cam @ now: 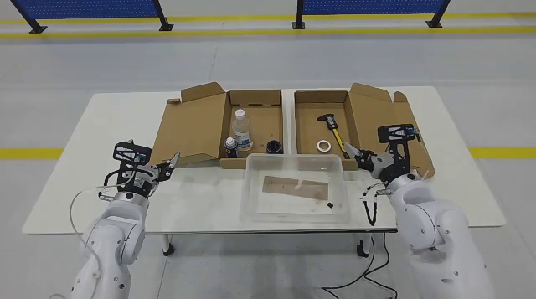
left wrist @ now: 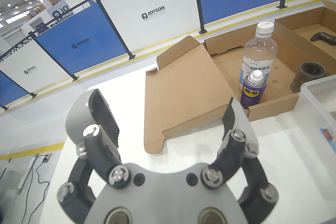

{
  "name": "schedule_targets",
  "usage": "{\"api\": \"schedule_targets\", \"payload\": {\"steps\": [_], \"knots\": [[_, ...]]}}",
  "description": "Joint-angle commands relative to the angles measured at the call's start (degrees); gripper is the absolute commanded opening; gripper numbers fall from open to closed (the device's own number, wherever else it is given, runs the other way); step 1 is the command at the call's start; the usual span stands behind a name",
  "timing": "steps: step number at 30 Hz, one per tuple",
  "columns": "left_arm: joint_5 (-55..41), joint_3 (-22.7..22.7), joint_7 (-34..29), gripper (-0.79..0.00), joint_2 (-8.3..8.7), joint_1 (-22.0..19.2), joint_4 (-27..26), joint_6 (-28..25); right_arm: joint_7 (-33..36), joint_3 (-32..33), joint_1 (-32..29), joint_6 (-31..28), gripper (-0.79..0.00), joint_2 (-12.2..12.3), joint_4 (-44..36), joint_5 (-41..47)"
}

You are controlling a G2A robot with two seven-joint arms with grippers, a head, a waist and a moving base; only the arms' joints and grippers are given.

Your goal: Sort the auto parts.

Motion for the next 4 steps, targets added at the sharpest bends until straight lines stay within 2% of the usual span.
{"api": "schedule_targets", "payload": {"steps": [1,4], "knots": [[0.0,0.0,0.0,-0.001,0.0,0.0,0.0,0.0,0.0,0.0,0.0,0.0,-0.001,0.0,0.0,0.0],[0.0,0.0,0.0,0.0,0.0,0.0,0.0,0.0,0.0,0.0,0.0,0.0,-0.001,0.0,0.0,0.0]]}}
